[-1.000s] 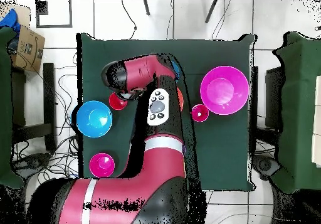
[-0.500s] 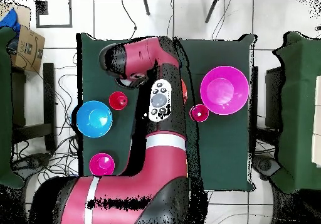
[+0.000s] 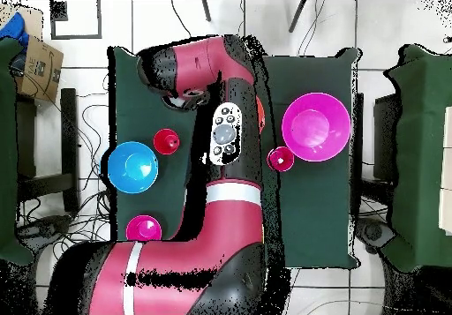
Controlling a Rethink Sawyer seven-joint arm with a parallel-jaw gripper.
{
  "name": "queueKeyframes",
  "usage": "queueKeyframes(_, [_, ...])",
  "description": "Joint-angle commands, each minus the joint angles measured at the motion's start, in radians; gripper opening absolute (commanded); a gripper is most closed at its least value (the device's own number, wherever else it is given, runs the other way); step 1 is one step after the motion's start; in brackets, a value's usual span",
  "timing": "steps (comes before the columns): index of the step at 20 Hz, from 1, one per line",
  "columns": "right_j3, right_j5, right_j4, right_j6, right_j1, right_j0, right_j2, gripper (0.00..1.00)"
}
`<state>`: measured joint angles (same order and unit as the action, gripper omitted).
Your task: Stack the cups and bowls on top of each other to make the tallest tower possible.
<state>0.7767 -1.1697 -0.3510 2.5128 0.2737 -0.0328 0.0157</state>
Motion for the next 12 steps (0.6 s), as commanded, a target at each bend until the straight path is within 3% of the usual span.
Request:
queueKeyframes(1, [-0.102, -0.096, -0.049, -0.222, -0.042, 0.006, -0.061, 0.0])
queueKeyframes(12, [-0.146, -0.113, -0.041, -0.195, -0.067, 0.024, -0.036, 0.0])
